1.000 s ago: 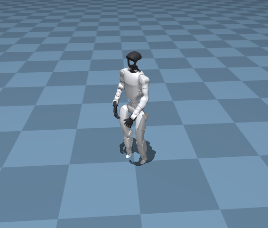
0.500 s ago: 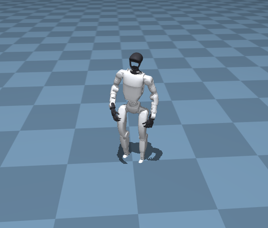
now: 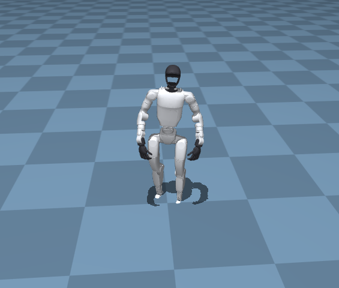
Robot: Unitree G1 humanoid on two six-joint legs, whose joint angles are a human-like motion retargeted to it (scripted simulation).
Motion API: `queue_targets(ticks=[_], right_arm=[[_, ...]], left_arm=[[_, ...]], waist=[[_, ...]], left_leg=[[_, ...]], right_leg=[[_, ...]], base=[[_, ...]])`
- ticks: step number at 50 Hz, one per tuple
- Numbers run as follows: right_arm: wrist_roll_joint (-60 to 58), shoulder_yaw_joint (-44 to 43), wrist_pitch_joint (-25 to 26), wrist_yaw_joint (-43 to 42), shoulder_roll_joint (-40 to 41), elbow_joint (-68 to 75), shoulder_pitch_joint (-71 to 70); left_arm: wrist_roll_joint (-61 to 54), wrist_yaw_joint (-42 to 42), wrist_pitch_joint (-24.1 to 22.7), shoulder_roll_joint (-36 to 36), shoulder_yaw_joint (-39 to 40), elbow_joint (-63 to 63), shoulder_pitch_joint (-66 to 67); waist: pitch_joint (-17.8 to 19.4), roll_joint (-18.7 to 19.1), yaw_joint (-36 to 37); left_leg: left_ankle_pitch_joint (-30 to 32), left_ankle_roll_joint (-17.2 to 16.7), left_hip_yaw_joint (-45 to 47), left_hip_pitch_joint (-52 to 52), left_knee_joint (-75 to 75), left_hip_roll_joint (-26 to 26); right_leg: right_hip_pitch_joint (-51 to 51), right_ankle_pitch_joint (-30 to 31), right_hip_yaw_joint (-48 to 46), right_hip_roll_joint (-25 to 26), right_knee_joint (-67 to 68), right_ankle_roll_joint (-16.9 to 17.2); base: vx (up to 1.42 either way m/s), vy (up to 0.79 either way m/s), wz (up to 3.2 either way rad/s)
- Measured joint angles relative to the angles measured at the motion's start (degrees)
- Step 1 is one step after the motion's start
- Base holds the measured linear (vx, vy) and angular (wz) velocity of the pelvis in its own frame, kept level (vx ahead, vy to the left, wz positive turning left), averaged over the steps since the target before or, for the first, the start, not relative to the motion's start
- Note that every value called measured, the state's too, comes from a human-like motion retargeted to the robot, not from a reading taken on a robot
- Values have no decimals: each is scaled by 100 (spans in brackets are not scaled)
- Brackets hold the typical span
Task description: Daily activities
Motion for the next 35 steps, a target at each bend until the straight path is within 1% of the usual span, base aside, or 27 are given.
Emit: queue_targets(ticks=[5, 10, 15, 20, 24, 27, 29, 35], right_arm=[[-279, 548, 71, 443, 389, 1007, -349], [-417, 642, -8, 485, 475, 1069, -638], [-311, 414, -179, 386, 319, 253, -979], [-46, 164, -408, 388, 7, -1139, -1258], [213, 123, -538, 584, -289, -2318, -1405], [420, 152, -540, 988, -596, -3085, -1356], [550, 147, -517, 1442, -893, -3562, -1187], [678, -104, -369, 3332, -2109, -4594, -53]], left_arm=[[170, -367, 92, -109, -267, 1213, 282], [183, -501, 57, -109, -223, 1612, 592], [44, -542, 51, -163, -22, 1567, 799], [-158, -522, 8, -275, 97, 1144, 645], [-322, -387, -49, -277, 127, 591, 142], [-441, -180, -128, -223, 252, 31, -378], [-547, -28, -214, -150, 467, -446, -697], [-812, 399, -473, 152, 1579, -1939, -1106]], waist=[[109, 33, 158], [189, 140, 179], [214, 288, 71], [184, 484, -216], [168, 644, -489], [186, 708, -636], [227, 700, -684], [412, 484, -680]], left_leg=[[21, -67, -35, 96, 2, 0], [22, -134, -41, 235, 5, 6], [-62, -179, -9, 374, 6, 24], [-242, -234, 42, 531, 7, 62], [-406, -292, 40, 676, 11, 105], [-493, -363, 16, 770, 16, 142], [-521, -425, -6, 810, 19, 171], [-551, -586, -72, 839, 24, 281]], right_leg=[[149, 53, -116, 10, 3, -56], [331, 64, -247, 22, 7, -129], [444, -86, -324, 20, 126, -206], [437, -528, -358, -24, 544, -326], [412, -924, -354, -61, 982, -447], [422, -1105, -347, -66, 1220, -504], [438, -1136, -342, -50, 1300, -513], [528, -962, -285, 79, 1194, -432]], base=[[-2, 4, 33], [1, 2, 29], [5, -3, 22], [9, -7, 18], [10, -8, 20], [9, -6, 21], [8, -4, 19], [5, -1, 10]])
